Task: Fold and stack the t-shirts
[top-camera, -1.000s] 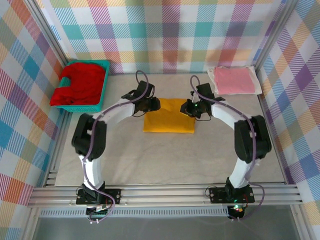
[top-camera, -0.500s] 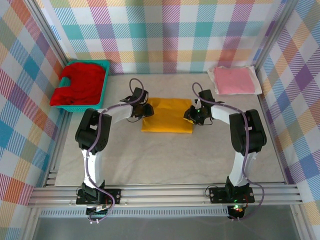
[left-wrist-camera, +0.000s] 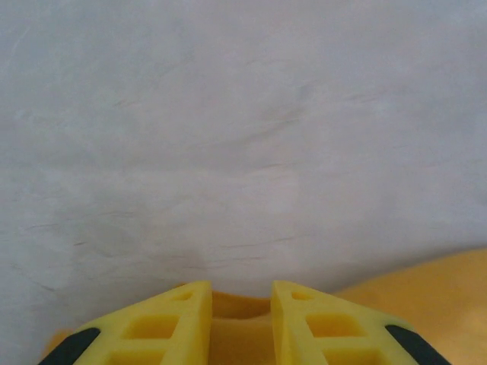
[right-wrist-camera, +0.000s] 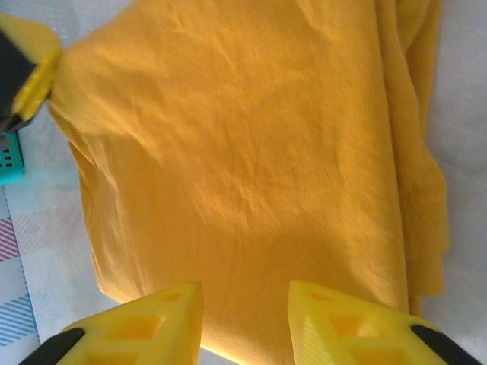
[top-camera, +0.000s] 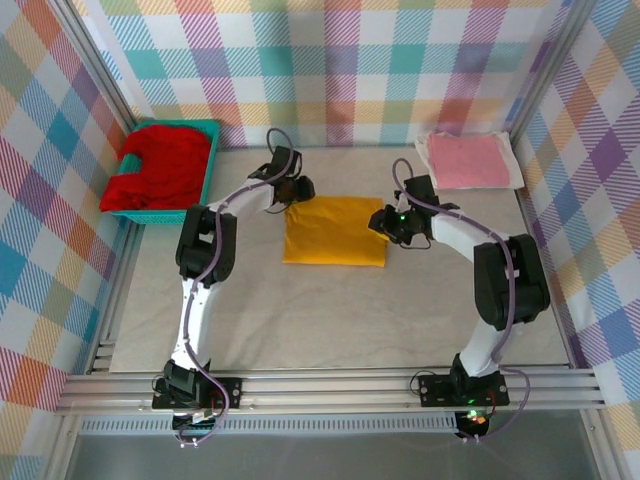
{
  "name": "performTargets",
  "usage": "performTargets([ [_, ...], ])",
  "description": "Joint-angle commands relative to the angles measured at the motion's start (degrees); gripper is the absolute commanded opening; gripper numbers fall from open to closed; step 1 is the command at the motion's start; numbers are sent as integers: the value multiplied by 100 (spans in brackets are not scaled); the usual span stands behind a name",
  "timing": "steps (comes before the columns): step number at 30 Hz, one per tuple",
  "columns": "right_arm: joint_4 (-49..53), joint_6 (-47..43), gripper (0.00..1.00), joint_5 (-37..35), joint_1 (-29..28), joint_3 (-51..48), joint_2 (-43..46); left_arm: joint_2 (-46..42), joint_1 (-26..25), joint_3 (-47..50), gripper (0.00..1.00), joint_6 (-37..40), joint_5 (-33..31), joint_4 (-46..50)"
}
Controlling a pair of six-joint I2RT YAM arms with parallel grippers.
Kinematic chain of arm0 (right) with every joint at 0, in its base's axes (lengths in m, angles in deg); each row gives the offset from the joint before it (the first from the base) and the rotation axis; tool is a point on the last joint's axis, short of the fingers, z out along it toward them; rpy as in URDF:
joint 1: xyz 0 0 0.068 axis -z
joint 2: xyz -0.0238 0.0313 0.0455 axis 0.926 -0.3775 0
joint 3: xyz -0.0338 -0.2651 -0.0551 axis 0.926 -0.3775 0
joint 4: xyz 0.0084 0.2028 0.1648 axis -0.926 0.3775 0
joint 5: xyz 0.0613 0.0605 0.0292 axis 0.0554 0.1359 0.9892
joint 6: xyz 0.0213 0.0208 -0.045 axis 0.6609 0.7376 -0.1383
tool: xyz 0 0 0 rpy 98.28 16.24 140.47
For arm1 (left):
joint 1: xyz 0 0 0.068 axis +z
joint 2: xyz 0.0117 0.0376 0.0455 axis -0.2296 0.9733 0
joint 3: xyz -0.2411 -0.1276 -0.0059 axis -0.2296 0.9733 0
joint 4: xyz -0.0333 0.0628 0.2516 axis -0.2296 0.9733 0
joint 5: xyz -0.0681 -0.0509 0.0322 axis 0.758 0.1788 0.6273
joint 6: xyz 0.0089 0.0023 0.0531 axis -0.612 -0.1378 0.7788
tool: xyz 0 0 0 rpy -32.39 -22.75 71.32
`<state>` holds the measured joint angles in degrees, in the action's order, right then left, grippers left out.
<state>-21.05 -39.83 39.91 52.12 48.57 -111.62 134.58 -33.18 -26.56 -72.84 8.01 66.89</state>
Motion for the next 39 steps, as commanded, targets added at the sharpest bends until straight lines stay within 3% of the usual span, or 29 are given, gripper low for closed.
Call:
performTargets([
  [1,28,-22,38,18,54,-116,435,-222,214,47,28,90,-53,318],
  [7,49,-120,43,-108,67,-249,728,-2175,191,1546,40,28,-1123,-297],
  [12,151,-336,54,-209,196,-242,463,-3353,-199,2716,42,98,-930,-676],
  [14,287,-531,57,-346,232,-62,254,-3366,-401,2976,40,-33,-663,-504],
  [19,548,-1156,64,-227,261,659,-390,-3046,-673,4022,34,-536,-720,-896],
  [23,932,-1474,67,174,252,1388,-1155,-2723,-673,4274,29,-611,-855,-1107],
  [31,740,-1605,68,540,128,1805,-1940,-2250,-673,4213,26,-546,-862,-1275],
  [36,719,-1606,61,873,-58,2039,-2344,-2132,-673,4179,25,-559,-850,-1325],
  [39,314,-1322,47,1182,-162,1951,-2415,-2146,-673,4189,25,-545,-891,-1337],
])
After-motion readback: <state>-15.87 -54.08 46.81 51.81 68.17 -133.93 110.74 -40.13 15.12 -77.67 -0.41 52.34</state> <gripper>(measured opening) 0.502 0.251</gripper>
